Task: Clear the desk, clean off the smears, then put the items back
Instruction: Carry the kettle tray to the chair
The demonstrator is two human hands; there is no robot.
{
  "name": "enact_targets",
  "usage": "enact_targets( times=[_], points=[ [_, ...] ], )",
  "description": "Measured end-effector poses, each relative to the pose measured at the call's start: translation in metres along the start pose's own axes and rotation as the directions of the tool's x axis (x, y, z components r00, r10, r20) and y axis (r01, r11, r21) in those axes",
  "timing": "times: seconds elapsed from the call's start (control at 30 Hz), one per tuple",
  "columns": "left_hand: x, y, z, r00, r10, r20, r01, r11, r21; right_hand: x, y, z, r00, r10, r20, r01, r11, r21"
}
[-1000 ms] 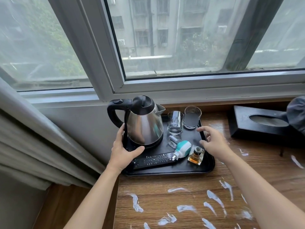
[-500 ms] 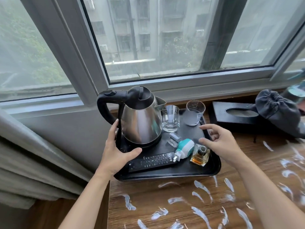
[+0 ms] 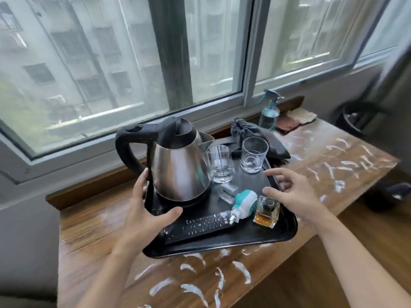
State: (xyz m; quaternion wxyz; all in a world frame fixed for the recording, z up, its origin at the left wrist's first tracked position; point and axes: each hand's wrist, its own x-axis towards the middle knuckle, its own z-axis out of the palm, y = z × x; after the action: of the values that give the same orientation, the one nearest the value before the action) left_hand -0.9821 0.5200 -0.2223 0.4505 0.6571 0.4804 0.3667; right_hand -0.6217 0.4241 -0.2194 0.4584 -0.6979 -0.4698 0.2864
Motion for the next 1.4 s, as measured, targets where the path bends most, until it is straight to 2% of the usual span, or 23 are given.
enact_targets(
  times=[0.33,0.47,0.73,1.03,1.23,1.4],
  points=[
    [0.027,0.062,0.19,0.986,0.119,0.116,-0.119,0.993,-0.004,-0.018,0.071,-0.18,0.986,0.033,-0.163,-0.035,0.999,-0.01],
    [0.043,0.081,0.27,0.978,0.116,0.174,-0.111,0.993,-0.039,-0.018,0.103,-0.248,0.968,0.063,-0.244,-0.071,0.997,-0.022],
    [0.086,0.12,0.393,0.942,0.144,0.304,-0.138,0.99,-0.039,-0.007,0.153,-0.347,0.91,0.145,-0.389,-0.151,0.988,0.016],
    [0.169,0.151,0.523,0.896,0.235,0.377,-0.233,0.971,-0.052,0.061,0.228,-0.441,0.856,0.181,-0.484,-0.192,0.981,0.027],
    [0.227,0.18,0.616,0.879,0.256,0.402,-0.246,0.966,-0.077,0.121,0.263,-0.517,0.829,0.185,-0.528,-0.198,0.98,0.033],
    [0.268,0.203,0.692,0.876,0.234,0.422,-0.204,0.972,-0.115,0.169,0.284,-0.584,0.821,0.189,-0.539,-0.204,0.978,0.033]
  ],
)
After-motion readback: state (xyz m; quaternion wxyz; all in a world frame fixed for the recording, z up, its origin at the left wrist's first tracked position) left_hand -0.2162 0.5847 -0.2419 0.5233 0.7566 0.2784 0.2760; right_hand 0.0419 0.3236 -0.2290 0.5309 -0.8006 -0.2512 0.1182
